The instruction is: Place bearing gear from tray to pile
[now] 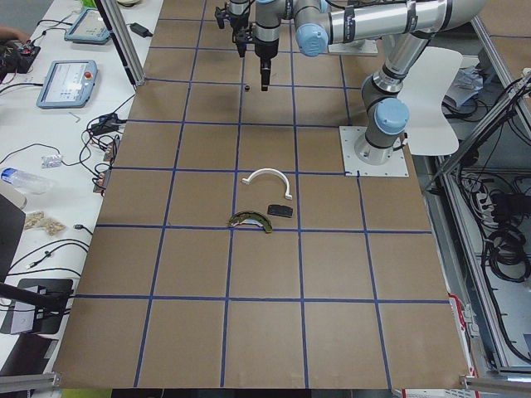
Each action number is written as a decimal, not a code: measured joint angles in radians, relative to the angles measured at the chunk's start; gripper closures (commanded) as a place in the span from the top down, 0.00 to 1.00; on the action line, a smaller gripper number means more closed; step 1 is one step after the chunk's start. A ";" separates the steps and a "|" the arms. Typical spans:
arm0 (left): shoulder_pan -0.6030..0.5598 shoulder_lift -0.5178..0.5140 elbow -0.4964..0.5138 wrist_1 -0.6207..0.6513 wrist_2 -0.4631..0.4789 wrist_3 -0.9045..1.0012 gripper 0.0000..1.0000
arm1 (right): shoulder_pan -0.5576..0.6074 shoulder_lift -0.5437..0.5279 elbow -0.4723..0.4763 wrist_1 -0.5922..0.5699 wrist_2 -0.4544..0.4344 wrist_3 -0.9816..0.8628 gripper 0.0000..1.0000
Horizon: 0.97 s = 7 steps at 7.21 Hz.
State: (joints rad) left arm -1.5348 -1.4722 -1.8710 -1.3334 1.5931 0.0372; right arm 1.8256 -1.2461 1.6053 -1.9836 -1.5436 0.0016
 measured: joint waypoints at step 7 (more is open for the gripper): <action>-0.282 -0.353 0.008 0.351 -0.059 -0.097 1.00 | -0.573 -0.272 0.005 0.316 -0.085 -0.764 1.00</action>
State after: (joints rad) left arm -1.8166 -1.8253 -1.8627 -0.9824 1.5336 -0.0597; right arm 1.2522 -1.5182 1.6106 -1.6679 -1.6287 -0.7621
